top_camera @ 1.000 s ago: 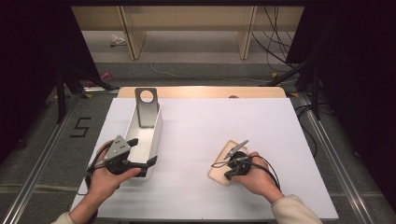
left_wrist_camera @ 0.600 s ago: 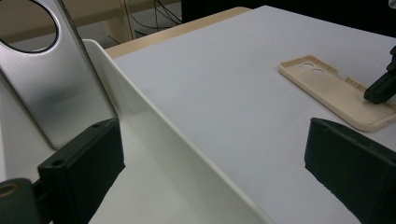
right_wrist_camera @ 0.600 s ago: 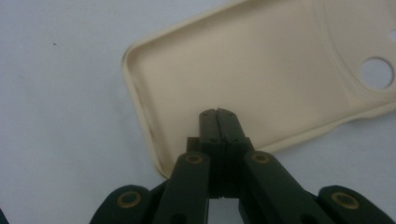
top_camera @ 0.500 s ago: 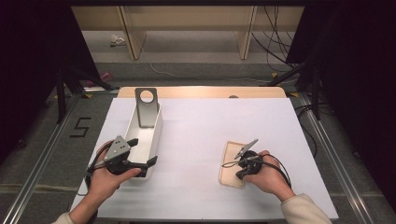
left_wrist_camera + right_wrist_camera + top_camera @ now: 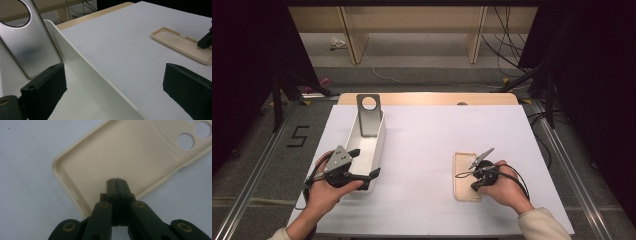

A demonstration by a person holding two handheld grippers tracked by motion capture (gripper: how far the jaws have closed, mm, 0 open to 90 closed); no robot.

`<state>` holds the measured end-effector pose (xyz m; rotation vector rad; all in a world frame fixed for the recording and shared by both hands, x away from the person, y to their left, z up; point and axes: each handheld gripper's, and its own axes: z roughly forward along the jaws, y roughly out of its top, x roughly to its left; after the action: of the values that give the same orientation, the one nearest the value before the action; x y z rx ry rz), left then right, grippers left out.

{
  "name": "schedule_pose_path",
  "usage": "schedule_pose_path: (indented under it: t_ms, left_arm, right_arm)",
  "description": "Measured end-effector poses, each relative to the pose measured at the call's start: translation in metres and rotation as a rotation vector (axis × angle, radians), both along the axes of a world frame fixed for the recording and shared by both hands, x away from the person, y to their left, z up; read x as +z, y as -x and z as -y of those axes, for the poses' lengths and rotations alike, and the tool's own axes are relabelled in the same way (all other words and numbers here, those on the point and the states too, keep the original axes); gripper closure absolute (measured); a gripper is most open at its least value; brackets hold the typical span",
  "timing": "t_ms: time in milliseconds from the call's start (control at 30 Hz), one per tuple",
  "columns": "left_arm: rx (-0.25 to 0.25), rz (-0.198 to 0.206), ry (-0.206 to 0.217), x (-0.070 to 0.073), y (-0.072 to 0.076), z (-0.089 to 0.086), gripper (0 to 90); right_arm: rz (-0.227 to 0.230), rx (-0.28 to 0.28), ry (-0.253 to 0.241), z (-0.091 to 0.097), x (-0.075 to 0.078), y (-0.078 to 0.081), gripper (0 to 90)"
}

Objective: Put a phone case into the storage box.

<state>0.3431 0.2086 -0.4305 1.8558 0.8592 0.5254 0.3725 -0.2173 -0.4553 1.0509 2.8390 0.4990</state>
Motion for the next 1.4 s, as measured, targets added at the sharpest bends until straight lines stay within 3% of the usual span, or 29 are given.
schedule_pose_path:
  t_ms: [267,400,500,667,900,1400]
  left_arm:
    - [-0.001,-0.002,0.001,0.0,0.0,0.0,4.4]
    - [-0.003,-0.006,0.004,-0.001,0.0,0.0,4.4]
    - [-0.004,-0.005,0.002,-0.001,0.0,0.0,4.4]
    - [-0.006,-0.006,-0.002,-0.001,0.0,0.0,4.4]
    - [-0.005,-0.005,-0.003,-0.001,-0.001,0.001,4.5]
    - [-0.016,-0.001,-0.005,-0.001,0.002,0.003,4.4]
  right_arm:
    - [-0.001,0.004,-0.009,0.0,0.0,0.0,90.0]
    - [0.029,0.033,-0.031,-0.003,0.005,0.002,73.8]
    - [0.065,0.094,-0.049,-0.006,0.009,0.003,57.6]
    - [0.106,0.192,0.001,-0.009,0.013,0.005,39.5]
    - [0.087,0.333,0.102,-0.017,0.009,0.009,35.7]
    - [0.084,0.403,0.18,-0.025,0.006,0.011,34.9]
